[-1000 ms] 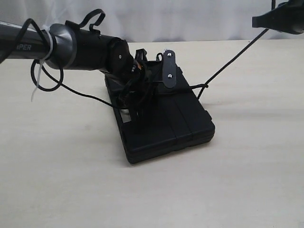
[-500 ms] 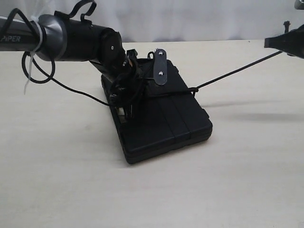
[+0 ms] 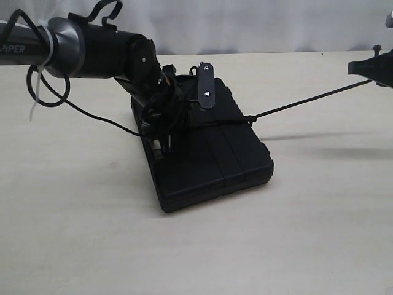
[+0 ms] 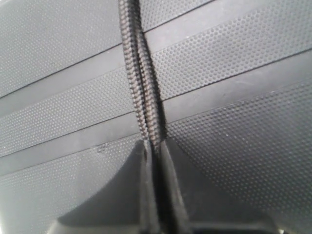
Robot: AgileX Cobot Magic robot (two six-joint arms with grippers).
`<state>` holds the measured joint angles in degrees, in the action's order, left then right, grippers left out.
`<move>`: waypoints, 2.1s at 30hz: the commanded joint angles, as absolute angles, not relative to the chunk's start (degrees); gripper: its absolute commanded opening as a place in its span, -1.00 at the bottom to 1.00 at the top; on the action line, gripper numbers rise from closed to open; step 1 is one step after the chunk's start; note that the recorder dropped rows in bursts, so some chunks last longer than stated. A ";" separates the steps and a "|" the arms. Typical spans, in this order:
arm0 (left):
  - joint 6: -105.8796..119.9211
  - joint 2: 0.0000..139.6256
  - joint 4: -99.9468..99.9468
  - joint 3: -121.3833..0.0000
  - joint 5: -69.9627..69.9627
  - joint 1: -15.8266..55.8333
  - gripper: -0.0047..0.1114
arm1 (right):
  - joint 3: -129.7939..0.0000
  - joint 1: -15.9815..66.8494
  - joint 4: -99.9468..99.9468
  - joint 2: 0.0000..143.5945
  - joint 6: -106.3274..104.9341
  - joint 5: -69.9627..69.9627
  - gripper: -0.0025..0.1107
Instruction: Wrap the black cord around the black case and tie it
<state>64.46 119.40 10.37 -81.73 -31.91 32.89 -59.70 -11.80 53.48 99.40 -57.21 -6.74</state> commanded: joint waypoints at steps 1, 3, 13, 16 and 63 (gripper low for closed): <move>64.24 120.07 8.42 -80.77 -35.84 31.86 -0.92 | -60.17 -13.24 53.54 99.13 -57.37 -0.49 -0.88; 64.24 120.07 8.42 -80.77 -35.07 31.86 -0.92 | -60.17 -13.24 52.98 99.13 -57.84 -1.99 -0.88; 64.24 120.07 8.42 -80.77 -34.20 31.86 -0.92 | -53.60 -13.29 55.37 107.27 -59.09 7.21 -0.76; 64.24 120.07 8.42 -80.77 -33.97 31.86 -0.92 | -53.60 -13.29 58.20 109.13 -59.09 7.21 -0.38; 64.03 120.07 8.35 -80.77 -32.41 31.86 -0.92 | -63.17 7.40 -17.45 112.51 -34.81 -22.42 -0.88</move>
<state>64.44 119.40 10.47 -81.53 -29.54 32.38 -63.55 8.20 -15.46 112.46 -35.39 -20.76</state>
